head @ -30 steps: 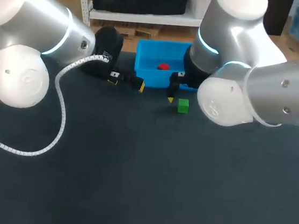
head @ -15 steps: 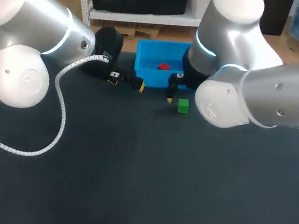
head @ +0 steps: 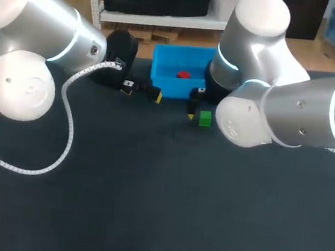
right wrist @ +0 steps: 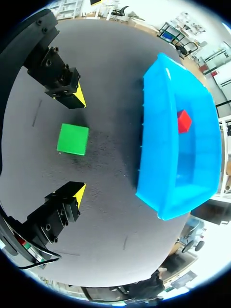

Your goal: Use the left arm to pick the red cube and place it into the blue plastic box first, then use the right arm to grasp the green cube and put it into the same blue plastic box after the first action is fully finished.

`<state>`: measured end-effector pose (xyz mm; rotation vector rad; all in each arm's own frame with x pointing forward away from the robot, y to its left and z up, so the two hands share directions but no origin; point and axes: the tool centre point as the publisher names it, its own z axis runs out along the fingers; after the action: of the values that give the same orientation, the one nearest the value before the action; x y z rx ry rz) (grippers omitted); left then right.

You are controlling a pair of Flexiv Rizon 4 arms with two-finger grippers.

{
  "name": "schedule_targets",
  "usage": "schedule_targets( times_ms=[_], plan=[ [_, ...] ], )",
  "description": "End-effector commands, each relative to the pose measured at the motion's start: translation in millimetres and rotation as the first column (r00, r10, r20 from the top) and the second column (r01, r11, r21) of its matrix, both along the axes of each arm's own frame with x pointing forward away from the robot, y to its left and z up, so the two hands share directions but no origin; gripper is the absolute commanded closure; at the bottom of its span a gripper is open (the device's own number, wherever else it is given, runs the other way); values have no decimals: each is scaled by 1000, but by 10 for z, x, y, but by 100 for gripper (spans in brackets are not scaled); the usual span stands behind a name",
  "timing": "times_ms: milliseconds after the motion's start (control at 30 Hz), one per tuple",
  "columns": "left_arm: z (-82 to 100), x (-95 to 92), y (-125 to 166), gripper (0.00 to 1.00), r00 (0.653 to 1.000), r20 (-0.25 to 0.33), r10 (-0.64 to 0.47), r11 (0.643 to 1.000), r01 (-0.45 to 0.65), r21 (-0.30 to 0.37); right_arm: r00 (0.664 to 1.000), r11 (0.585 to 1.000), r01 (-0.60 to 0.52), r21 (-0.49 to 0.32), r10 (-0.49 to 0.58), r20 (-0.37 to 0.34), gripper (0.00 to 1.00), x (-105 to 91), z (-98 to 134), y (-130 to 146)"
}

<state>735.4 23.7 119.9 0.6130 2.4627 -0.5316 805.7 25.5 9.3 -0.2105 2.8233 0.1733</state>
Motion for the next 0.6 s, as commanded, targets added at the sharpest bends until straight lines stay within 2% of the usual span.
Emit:
schedule_targets(
  times_ms=[33,233,267,300,333,600],
  plan=[
    [-2,-2,16,0,1000,2,-4,1000,4,-6,1000,1000,3,-3,-3,-3,0,63,-57,12],
    [-2,-2,16,0,1000,2,-4,1000,4,-6,1000,1000,-1,-8,1,-7,0,58,-78,16],
    [-2,-2,16,0,1000,2,-4,1000,4,-6,1000,1000,-1,-9,1,-9,22,56,-87,14],
    [-2,-2,16,0,1000,2,-4,1000,4,-6,1000,1000,-1,-9,1,-10,79,55,-96,10],
    [-2,-2,16,0,1000,2,-4,1000,4,-6,1000,1000,0,-10,0,-13,100,54,-106,6],
    [-2,-2,16,0,1000,2,-4,1000,4,-6,1000,1000,0,-9,-1,-24,100,44,-142,1]
  ],
)
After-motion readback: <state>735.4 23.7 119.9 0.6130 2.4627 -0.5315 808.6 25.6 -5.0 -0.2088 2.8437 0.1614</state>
